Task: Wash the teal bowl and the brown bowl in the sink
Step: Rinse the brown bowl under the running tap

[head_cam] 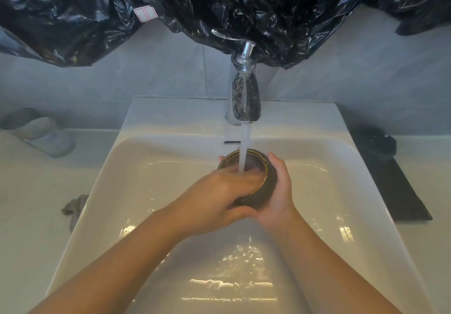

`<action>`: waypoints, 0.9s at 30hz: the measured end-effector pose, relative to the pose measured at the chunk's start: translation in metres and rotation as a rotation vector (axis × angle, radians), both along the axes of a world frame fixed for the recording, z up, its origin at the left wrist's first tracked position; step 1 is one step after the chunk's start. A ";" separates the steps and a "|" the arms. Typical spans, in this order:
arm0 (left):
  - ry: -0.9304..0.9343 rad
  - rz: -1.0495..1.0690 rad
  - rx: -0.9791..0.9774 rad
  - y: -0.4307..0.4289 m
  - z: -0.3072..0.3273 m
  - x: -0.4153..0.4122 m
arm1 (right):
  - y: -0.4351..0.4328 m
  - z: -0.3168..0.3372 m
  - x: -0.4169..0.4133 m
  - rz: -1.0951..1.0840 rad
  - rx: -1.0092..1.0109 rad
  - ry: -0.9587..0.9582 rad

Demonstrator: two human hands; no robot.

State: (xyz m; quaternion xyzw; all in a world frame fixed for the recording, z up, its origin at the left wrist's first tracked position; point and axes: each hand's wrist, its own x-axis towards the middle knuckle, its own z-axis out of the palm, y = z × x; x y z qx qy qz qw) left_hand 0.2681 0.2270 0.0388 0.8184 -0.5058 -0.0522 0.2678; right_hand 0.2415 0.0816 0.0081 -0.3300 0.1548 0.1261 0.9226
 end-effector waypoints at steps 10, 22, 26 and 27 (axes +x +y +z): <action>-0.086 0.194 -0.039 0.017 -0.015 -0.001 | 0.011 -0.002 0.003 -0.042 0.093 0.025; 1.478 1.046 -0.884 -0.010 0.008 0.017 | 0.018 0.010 0.011 -0.132 -0.155 0.226; 1.155 0.920 -0.899 -0.022 -0.002 0.008 | 0.011 0.011 0.013 -0.213 0.007 0.230; 1.058 0.907 -0.900 -0.025 -0.004 0.008 | 0.009 0.009 0.013 -0.224 0.006 0.222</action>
